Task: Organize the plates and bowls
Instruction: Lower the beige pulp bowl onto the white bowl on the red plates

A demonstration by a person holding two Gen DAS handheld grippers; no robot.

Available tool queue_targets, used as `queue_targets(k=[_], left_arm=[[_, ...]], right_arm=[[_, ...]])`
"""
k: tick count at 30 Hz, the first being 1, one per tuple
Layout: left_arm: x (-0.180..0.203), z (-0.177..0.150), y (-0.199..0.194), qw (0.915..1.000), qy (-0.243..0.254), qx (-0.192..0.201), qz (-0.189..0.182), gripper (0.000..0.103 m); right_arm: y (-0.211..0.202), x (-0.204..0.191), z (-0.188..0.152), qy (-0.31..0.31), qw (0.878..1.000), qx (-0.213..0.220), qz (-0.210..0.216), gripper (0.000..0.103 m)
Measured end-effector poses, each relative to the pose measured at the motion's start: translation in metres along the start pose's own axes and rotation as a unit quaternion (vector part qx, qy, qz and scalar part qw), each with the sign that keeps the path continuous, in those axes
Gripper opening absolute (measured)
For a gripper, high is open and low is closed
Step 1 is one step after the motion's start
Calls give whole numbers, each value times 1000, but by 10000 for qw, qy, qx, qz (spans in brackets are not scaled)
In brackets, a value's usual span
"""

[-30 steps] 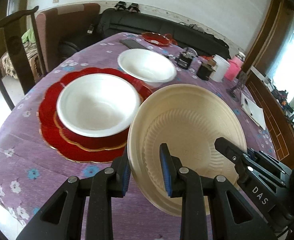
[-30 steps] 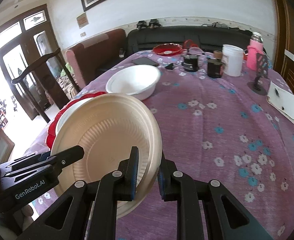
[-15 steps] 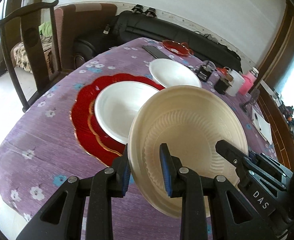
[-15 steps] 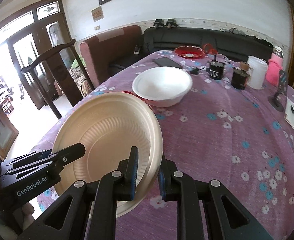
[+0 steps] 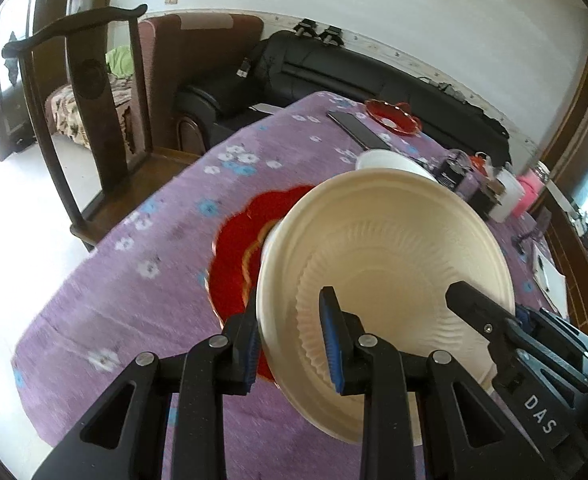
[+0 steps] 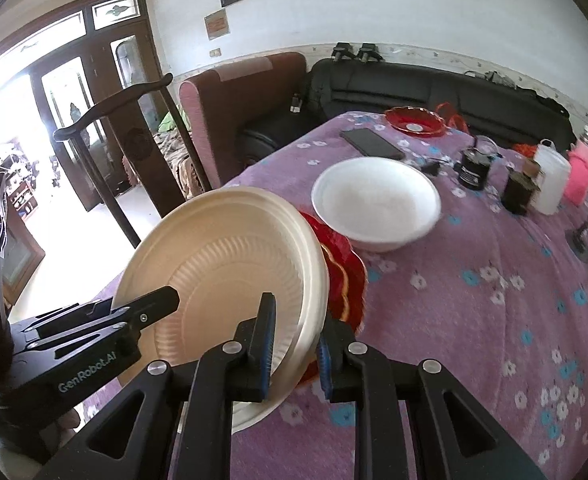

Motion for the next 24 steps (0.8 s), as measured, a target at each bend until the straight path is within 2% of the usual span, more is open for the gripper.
queue_targets(k=[10,19,24], left_arm=[[-9,41,12,9992,-45,238,329,26],[-7,45,55,9986,136,-180,482,26],[-7,43,63,9983,135,-267,500,26]], right_arm=[[23,-10,32,-71,9999,-73,-17,21],[48,5,28,204,9989,-416,66,21],[57,7,24,224,9983,-536,74,21]])
Point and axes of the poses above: each gripper's, at about its wrist camera, not at the fingertips, and y roughly the way its jaws point, x to its right, z to its top, the point moved 1 cm from there along y, roughly the way its jaws point, and after that the axes turned 6 degrees about -x, right-handed, at the moved point
